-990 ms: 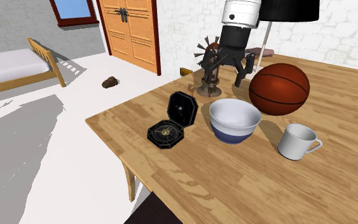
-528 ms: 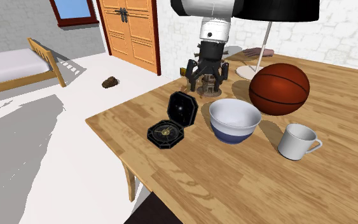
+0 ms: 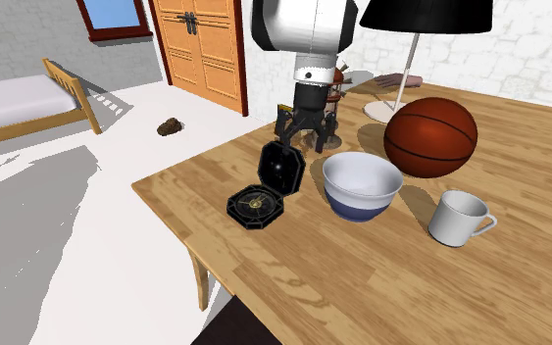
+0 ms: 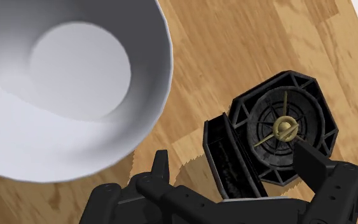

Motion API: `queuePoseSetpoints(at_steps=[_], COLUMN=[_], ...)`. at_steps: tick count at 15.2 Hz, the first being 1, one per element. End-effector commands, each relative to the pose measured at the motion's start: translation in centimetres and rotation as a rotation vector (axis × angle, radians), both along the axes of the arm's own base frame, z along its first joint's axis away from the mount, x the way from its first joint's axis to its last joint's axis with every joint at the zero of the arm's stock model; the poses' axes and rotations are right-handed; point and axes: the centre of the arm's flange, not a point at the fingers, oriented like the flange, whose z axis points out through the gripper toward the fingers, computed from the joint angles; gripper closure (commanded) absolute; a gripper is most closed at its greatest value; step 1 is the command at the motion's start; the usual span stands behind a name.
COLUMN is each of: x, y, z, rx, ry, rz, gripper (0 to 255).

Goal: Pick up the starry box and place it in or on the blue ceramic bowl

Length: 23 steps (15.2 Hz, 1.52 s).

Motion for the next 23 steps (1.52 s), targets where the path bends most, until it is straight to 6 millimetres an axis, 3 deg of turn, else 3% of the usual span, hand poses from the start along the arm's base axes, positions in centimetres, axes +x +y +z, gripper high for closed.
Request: queuePoseSetpoints(at_steps=[1,9,10,19,23], x=[-0.3,-0.4,-0.4,-0.4,-0.4], y=[0.0,0.0,0.0,0.0,0.0], z=[-1.2,-1.5,-1.5,-1.5,0.7], rx=[0.000,0.000,0.000,0.000,0.000], ry=[0.000,0.000,0.000,0.000,0.000], rz=[0.000,0.000,0.000,0.000,0.000], gripper=[0,0,255,255,255])
